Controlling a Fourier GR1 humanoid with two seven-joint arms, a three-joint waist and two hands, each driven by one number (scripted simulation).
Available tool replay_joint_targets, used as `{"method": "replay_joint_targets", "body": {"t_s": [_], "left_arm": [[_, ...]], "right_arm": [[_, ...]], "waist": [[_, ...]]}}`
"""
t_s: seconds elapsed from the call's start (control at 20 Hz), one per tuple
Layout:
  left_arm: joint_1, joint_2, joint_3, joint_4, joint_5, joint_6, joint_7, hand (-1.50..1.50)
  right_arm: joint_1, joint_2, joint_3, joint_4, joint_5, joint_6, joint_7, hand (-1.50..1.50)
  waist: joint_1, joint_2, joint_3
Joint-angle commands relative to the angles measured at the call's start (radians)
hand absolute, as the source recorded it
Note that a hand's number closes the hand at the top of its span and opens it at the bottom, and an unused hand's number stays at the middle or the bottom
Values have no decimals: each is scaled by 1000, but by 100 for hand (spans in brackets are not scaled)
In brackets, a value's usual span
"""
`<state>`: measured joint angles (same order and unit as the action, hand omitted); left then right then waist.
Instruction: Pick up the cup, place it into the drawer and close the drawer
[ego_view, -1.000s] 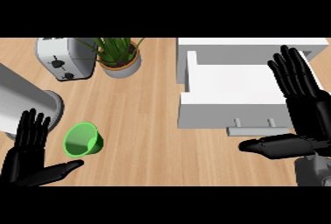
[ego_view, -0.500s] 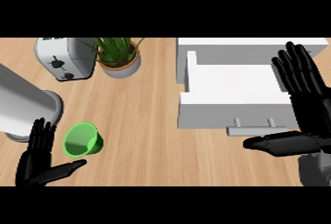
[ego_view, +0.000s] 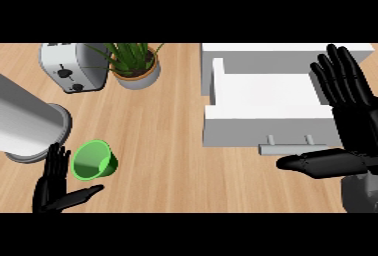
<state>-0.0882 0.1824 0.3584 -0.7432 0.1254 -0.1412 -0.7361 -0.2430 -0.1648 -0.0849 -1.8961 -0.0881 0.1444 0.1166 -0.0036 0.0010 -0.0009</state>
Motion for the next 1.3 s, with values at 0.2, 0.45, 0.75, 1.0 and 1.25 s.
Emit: {"method": "replay_joint_targets", "body": {"t_s": [0.2,0.45,0.75,1.0,1.25], "left_arm": [[-176,32,28,388,-30,0,-262,-150],[-198,78,33,494,-41,-54,-340,-150],[-268,78,40,522,-40,-31,-314,-150],[-265,61,31,533,-48,-48,-349,-150],[-259,59,28,518,-32,-189,-347,-150]], "right_arm": [[-1,-45,-56,-24,-70,49,46,-150],[-52,-66,-90,91,-62,70,-32,-150],[-48,-18,-39,33,-52,33,15,-150],[-64,-41,-44,27,-47,33,66,-150],[-12,-19,-31,1,-19,21,21,-150]], "waist": [[-6,1,-1],[-5,4,-1],[-12,6,-2],[-14,6,-3],[-15,4,-3]]}}
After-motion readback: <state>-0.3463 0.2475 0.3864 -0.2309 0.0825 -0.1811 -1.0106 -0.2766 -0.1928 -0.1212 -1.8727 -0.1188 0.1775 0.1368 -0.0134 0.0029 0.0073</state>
